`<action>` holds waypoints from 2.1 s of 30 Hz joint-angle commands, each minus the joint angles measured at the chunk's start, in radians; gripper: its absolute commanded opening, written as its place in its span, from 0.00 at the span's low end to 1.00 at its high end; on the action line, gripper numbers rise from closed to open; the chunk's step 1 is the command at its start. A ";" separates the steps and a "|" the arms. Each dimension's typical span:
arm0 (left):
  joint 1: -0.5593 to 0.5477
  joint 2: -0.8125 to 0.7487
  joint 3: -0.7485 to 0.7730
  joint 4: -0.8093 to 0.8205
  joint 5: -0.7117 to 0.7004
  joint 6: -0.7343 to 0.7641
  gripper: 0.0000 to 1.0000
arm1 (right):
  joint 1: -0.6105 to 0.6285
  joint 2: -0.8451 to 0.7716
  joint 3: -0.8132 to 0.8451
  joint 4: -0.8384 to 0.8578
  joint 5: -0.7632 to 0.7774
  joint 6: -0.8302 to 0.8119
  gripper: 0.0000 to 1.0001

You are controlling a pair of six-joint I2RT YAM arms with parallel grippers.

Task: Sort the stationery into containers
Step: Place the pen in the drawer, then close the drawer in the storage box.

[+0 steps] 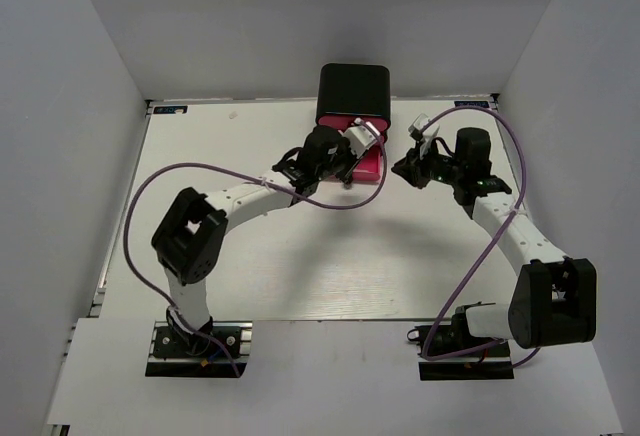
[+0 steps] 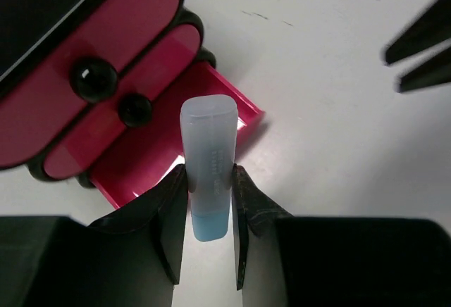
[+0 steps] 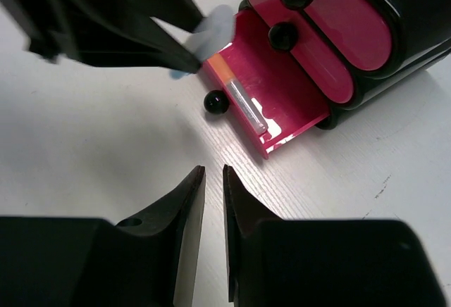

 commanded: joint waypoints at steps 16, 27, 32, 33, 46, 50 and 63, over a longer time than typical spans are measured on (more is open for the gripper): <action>0.071 0.225 0.142 0.222 -0.077 0.158 0.19 | -0.036 -0.011 -0.011 -0.033 -0.033 -0.058 0.44; 0.071 0.154 0.058 0.258 -0.046 0.127 0.46 | -0.041 -0.009 -0.027 -0.030 -0.030 -0.068 0.47; 0.071 0.125 0.027 0.267 -0.046 0.108 0.50 | -0.041 -0.016 -0.037 -0.027 -0.027 -0.069 0.48; 0.071 0.110 0.027 0.267 -0.046 0.108 0.50 | -0.041 -0.019 -0.040 -0.030 -0.030 -0.066 0.48; 0.089 -0.238 -0.303 0.171 -0.063 -0.936 0.63 | -0.039 0.007 -0.057 -0.023 -0.028 -0.009 0.66; 0.109 -0.240 -0.505 0.381 -0.002 -1.216 0.37 | -0.041 0.011 -0.074 0.010 -0.043 0.004 0.07; 0.129 0.132 -0.518 0.721 0.135 -1.484 0.73 | -0.042 -0.006 -0.115 0.053 0.008 0.020 0.34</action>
